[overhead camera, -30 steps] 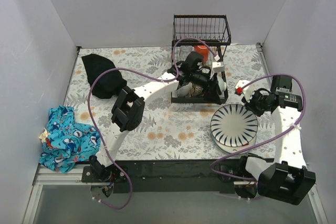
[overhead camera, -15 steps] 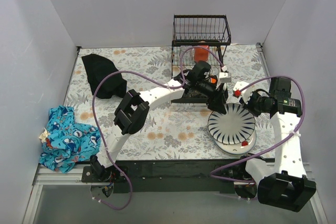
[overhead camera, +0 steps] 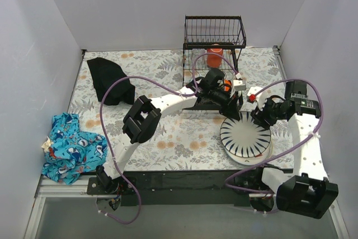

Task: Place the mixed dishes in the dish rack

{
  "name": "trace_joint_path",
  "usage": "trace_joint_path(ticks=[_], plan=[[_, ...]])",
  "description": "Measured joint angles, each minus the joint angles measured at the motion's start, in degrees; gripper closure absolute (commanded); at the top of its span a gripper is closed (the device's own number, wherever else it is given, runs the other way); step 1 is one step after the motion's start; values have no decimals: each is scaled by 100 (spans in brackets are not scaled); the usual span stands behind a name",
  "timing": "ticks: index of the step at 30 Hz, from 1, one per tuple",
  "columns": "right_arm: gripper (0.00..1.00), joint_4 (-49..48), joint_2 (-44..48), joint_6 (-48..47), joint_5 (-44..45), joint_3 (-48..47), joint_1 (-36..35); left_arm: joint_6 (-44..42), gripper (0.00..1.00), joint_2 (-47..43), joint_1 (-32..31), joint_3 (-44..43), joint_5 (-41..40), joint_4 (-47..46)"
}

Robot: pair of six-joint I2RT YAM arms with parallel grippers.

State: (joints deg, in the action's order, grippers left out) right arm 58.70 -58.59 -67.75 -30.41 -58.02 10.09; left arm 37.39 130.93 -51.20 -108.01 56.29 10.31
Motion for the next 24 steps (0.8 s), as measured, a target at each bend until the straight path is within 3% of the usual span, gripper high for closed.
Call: trace_joint_path(ticks=[7, 10, 11, 13, 14, 15, 18, 21, 24], plan=[[40, 754, -988, -9, -63, -219, 0, -11, 100, 0, 2, 0, -17, -15], [58, 992, -1425, -17, -120, -306, 2, 7, 100, 0, 4, 0, -13, -74], [72, 1016, -1530, -20, -149, -343, 2, 20, 100, 0, 4, 0, -15, -94], [86, 1027, -1716, 55, -166, -433, 33, 26, 100, 0, -2, 0, -4, -127], [98, 1147, -1803, 118, -216, -538, 79, 0, 100, 0, -2, 2, 50, -142], [99, 1296, -1849, 199, -249, -625, 122, -39, 92, 0, -2, 2, 85, -179], [99, 1545, -1878, 326, -264, -800, 186, -114, 49, -42, -17, 2, 103, -262], [99, 1639, -1875, 278, -275, -940, 109, 52, 27, -68, 9, -4, -308, -389], [99, 1631, -1875, 223, -177, -1217, 28, 160, 14, -162, 111, -24, -691, -372]])
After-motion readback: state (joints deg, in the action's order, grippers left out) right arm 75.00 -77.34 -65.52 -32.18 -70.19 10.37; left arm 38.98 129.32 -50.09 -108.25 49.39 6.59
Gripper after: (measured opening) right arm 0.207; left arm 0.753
